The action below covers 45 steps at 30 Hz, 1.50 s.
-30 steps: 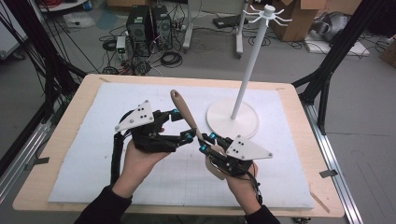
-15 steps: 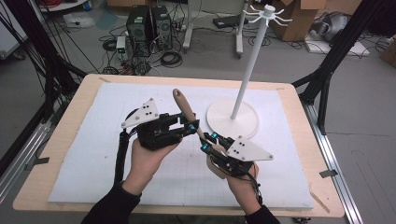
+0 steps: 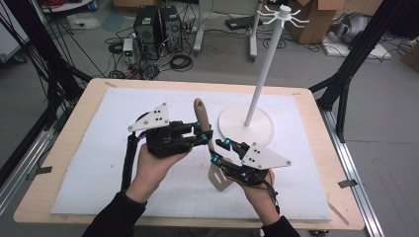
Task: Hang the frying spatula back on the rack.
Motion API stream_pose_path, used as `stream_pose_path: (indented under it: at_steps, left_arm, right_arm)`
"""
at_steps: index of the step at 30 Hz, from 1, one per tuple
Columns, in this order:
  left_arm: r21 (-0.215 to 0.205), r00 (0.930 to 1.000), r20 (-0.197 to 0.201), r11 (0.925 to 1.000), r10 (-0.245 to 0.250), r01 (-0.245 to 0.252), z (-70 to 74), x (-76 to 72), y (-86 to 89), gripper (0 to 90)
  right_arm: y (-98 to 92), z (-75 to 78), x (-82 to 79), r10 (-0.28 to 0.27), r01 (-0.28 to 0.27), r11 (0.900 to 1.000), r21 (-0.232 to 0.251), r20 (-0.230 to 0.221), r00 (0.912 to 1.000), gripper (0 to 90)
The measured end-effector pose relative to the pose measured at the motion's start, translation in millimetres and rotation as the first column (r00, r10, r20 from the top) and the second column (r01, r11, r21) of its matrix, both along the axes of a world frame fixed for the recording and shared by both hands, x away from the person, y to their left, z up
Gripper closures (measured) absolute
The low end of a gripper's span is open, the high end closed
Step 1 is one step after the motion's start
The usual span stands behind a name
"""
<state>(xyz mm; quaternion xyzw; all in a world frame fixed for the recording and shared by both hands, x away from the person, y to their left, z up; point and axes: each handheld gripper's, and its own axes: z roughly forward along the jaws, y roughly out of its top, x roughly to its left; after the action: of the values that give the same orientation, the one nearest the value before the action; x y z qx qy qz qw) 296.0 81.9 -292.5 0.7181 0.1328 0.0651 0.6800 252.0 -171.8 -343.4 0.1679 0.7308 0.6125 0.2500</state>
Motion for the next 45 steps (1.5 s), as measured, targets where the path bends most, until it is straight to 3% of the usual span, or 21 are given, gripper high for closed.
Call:
stream_pose_path:
  at_steps: [3,5,6,7,8,13,18,20,24,28,30,32,33,35,36,37,38,39,43,45]
  left_arm:
    - [0.023,0.9984,0.022,0.9984,-0.052,0.051,3.2,-0.9,2.1,75.7]
    - [0.040,0.9941,0.028,0.9938,-0.105,0.104,6.3,-1.2,3.5,75.8]
    - [0.046,0.9905,0.031,0.9901,-0.134,0.133,7.9,-1.6,3.8,75.8]
    - [0.052,0.9856,0.035,0.9851,-0.166,0.164,9.5,-2.2,3.6,75.8]
    - [0.061,0.9805,0.040,0.9800,-0.192,0.190,11.1,-3.0,3.3,75.8]
    - [0.053,0.9511,0.049,0.9518,-0.305,0.302,15.0,-4.3,2.2,75.8]
    - [0.033,0.9234,0.039,0.9241,-0.382,0.381,15.1,-2.6,3.0,75.8]
    - [0.032,0.9157,0.039,0.9165,-0.400,0.399,14.8,-2.0,3.4,75.8]
    - [0.043,0.9080,0.047,0.9091,-0.416,0.414,14.6,-1.5,4.5,75.8]
    - [0.044,0.9005,0.051,0.9018,-0.432,0.430,14.2,-2.1,3.6,75.7]
    - [0.043,0.9006,0.064,0.9028,-0.430,0.428,14.3,-2.6,3.8,75.8]
    - [0.044,0.8994,0.082,0.9031,-0.429,0.427,14.2,-3.0,4.1,75.6]
    - [0.043,0.9004,0.081,0.9041,-0.427,0.425,14.1,-3.0,4.1,75.5]
    - [0.042,0.9029,0.082,0.9066,-0.422,0.420,14.0,-2.6,4.3,74.8]
    - [0.037,0.9058,0.088,0.9100,-0.415,0.413,14.0,-2.7,4.7,73.8]
    - [0.031,0.9149,0.085,0.9189,-0.395,0.393,14.3,-2.6,5.2,68.3]
    - [0.032,0.9261,0.078,0.9293,-0.369,0.368,14.8,-2.3,6.3,59.7]
    - [0.032,0.9312,0.075,0.9342,-0.357,0.355,15.0,-1.7,8.1,54.2]
    - [0.029,0.9437,0.098,0.9488,-0.316,0.314,15.0,-4.0,19.3,41.2]
    - [0.030,0.9493,0.110,0.9556,-0.295,0.293,14.2,-5.9,26.7,37.5]
  right_arm:
    - [-7.1,6.4,2.0,0.084,-0.084,0.996,0.016,-0.004,0.9964,47.4]
    - [-11.8,10.6,5.2,0.150,-0.149,0.988,0.032,-0.032,0.9882,41.7]
    - [-13.5,12.3,7.4,0.200,-0.198,0.979,0.038,-0.048,0.9786,41.0]
    - [-14.5,13.8,9.4,0.239,-0.237,0.971,0.039,-0.062,0.9691,39.3]
    - [-14.6,15.0,10.1,0.249,-0.247,0.968,0.038,-0.066,0.9662,37.7]
    - [-8.6,19.4,11.1,0.381,-0.380,0.924,0.033,-0.082,0.9208,41.8]
    - [0.6,21.6,9.3,0.443,-0.444,0.896,0.019,-0.090,0.8918,50.8]
    - [2.7,22.3,9.6,0.459,-0.459,0.888,0.020,-0.091,0.8838,54.5]
    - [4.4,24.1,7.7,0.480,-0.480,0.877,0.023,-0.085,0.8730,63.5]
    - [5.6,24.3,7.7,0.474,-0.475,0.880,0.005,-0.076,0.8772,75.1]
    - [5.3,24.3,8.0,0.478,-0.478,0.878,0.014,-0.083,0.8746,76.1]
    - [4.7,24.4,8.8,0.464,-0.464,0.886,0.023,-0.089,0.8813,77.7]
    - [4.6,24.5,9.4,0.467,-0.467,0.884,0.030,-0.101,0.8783,78.1]
    - [4.9,24.7,9.6,0.458,-0.457,0.889,0.034,-0.107,0.8827,78.4]
    - [5.1,24.9,9.9,0.453,-0.452,0.891,0.034,-0.109,0.8847,78.6]
    - [5.2,24.8,9.6,0.455,-0.455,0.890,0.027,-0.112,0.8835,78.7]
    - [5.5,24.6,9.8,0.445,-0.445,0.895,0.018,-0.105,0.8895,78.7]
    - [5.4,24.4,9.8,0.440,-0.441,0.897,0.016,-0.108,0.8915,78.8]
    - [0.8,25.2,12.4,0.432,-0.433,0.901,0.023,-0.113,0.8945,78.7]
    - [-2.3,26.4,14.6,0.413,-0.413,0.910,0.027,-0.113,0.9036,78.7]
